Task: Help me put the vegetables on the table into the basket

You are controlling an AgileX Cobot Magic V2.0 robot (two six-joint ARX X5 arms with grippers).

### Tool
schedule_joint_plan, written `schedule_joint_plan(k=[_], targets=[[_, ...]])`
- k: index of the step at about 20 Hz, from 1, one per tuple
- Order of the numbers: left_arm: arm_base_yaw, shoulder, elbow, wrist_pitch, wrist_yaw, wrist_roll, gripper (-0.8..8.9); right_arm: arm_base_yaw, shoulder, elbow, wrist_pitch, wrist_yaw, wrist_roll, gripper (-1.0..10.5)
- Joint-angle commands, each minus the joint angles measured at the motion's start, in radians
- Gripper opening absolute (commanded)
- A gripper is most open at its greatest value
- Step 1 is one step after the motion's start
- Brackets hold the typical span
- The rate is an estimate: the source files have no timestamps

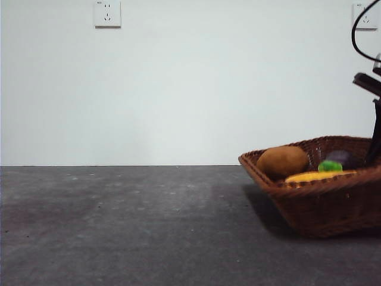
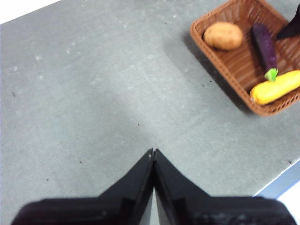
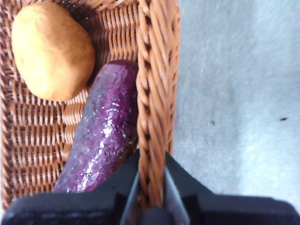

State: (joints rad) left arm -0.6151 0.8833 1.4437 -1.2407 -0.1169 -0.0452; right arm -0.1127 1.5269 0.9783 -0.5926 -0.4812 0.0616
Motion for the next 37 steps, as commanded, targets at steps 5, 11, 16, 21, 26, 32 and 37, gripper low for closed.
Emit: schedule_joint_plan(k=[5,11,16,21,26,32,37], targets=[[0.003,0.015,-0.002,0.008,0.001,-0.003,-0.08,0.001,0.068,-0.047,0.095,0.006,-0.031,-0.1],[0.003,0.018,-0.002,0.008,0.001,-0.003,-0.08,0.001,0.125,-0.044,0.162,0.013,-0.048,-0.1],[0.003,0.025,-0.002,0.008,0.001,-0.002,-0.08,0.002,0.126,-0.040,0.157,0.013,-0.048,-0.1],[0.003,0.025,-0.002,0.008,0.001,-0.002,-0.08,0.002,0.110,-0.021,0.181,-0.002,-0.048,3.4],[0.003,0.026,-0.002,0.008,0.001,-0.001,-0.08,0.001,-0.005,0.079,0.052,0.014,-0.056,3.5],[0.003,0.026,-0.002,0.008,0.001,0.024,-0.08,0.002,-0.299,0.141,-0.345,-0.020,-0.093,2.8],[0.003,0.026,-0.002,0.008,0.001,0.038,-0.08,0.002,-0.497,0.141,-0.587,-0.044,-0.150,1.6]])
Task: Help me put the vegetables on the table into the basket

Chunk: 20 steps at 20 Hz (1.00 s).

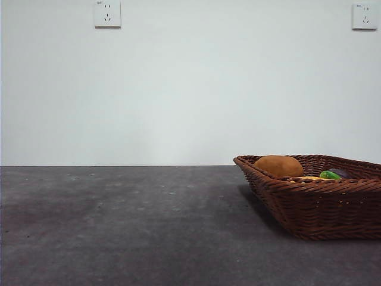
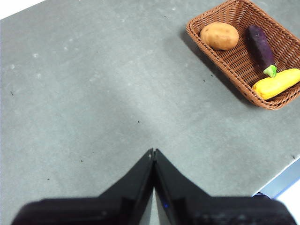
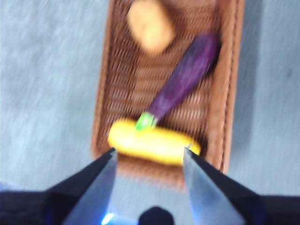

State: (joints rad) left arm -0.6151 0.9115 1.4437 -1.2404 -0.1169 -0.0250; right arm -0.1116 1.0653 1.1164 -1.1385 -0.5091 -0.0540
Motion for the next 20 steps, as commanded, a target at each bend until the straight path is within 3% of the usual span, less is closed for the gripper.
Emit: schedule_joint_plan(k=[1,6,20], targets=[[0.003,-0.002,-0.002,0.008,0.001,0.020,-0.08,0.001,-0.068,0.003,-0.078,-0.038,-0.047,1.3],[0.003,0.005,-0.002,0.009,0.003,0.019,-0.08,0.001,-0.187,0.003,-0.205,-0.071,-0.108,-0.1],[0.003,0.011,-0.002,0.011,0.019,0.023,-0.04,0.001,-0.224,0.003,-0.219,-0.055,-0.108,0.0]])
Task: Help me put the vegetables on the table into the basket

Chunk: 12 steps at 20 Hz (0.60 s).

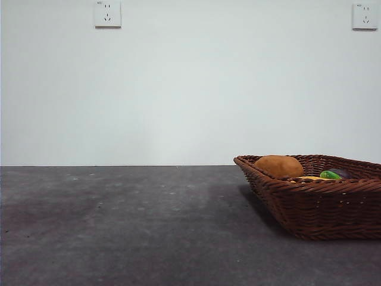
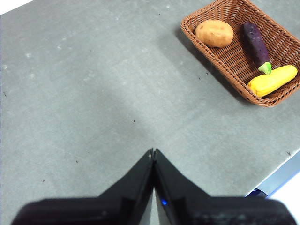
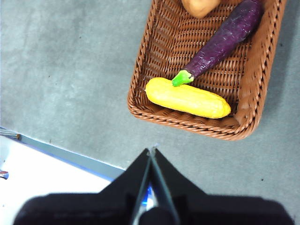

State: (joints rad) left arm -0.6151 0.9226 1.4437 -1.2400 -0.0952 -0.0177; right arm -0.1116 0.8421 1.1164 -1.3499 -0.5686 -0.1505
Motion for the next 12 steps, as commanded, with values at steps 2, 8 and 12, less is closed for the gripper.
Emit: schedule_joint_plan(k=[2,8,12], targets=[[0.003,0.003,-0.002,0.010,-0.002,0.015,-0.04,0.001,0.005,0.003,-0.003,0.017,-0.011,0.0],[0.003,0.019,-0.002,0.010,-0.003,0.015,-0.04,0.001,0.052,0.003,0.003,0.098,-0.011,0.0],[0.003,0.032,-0.002,0.000,-0.003,0.045,-0.04,0.001,0.099,0.003,0.048,0.139,-0.011,0.0]])
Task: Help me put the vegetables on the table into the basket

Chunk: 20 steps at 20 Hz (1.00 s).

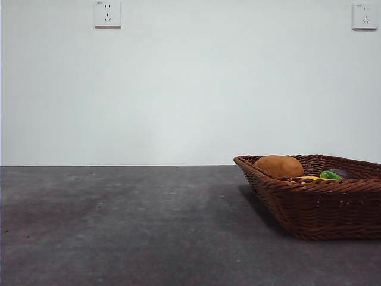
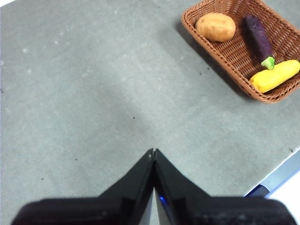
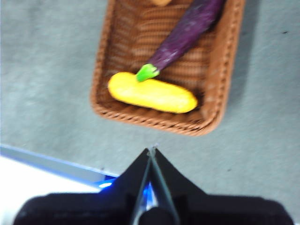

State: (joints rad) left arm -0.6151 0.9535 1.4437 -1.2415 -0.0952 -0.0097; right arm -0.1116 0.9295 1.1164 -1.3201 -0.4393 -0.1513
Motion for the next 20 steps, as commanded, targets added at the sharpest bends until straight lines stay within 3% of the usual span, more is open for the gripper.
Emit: schedule_joint_plan(k=[1,6,9,11,15,20], targets=[[0.003,0.003,0.002,0.001,-0.011,0.078,-0.04,0.001,0.023,0.003,0.035,0.013,-0.010,0.0],[0.003,-0.007,0.004,0.118,-0.014,0.069,-0.04,0.001,0.089,0.003,0.175,0.013,-0.010,0.0],[0.019,-0.042,0.004,0.215,-0.087,0.100,-0.04,0.001,0.121,0.003,0.280,0.013,-0.010,0.0],[0.085,-0.076,0.003,0.307,-0.137,0.181,-0.04,0.001,0.137,0.003,0.355,0.013,-0.010,0.0],[0.290,-0.200,-0.084,0.538,0.002,0.258,-0.04,0.001,0.151,0.003,0.484,0.013,-0.010,0.0],[0.494,-0.416,-0.478,0.928,0.025,0.290,-0.04,0.001,0.153,0.003,0.557,0.013,-0.010,0.0]])
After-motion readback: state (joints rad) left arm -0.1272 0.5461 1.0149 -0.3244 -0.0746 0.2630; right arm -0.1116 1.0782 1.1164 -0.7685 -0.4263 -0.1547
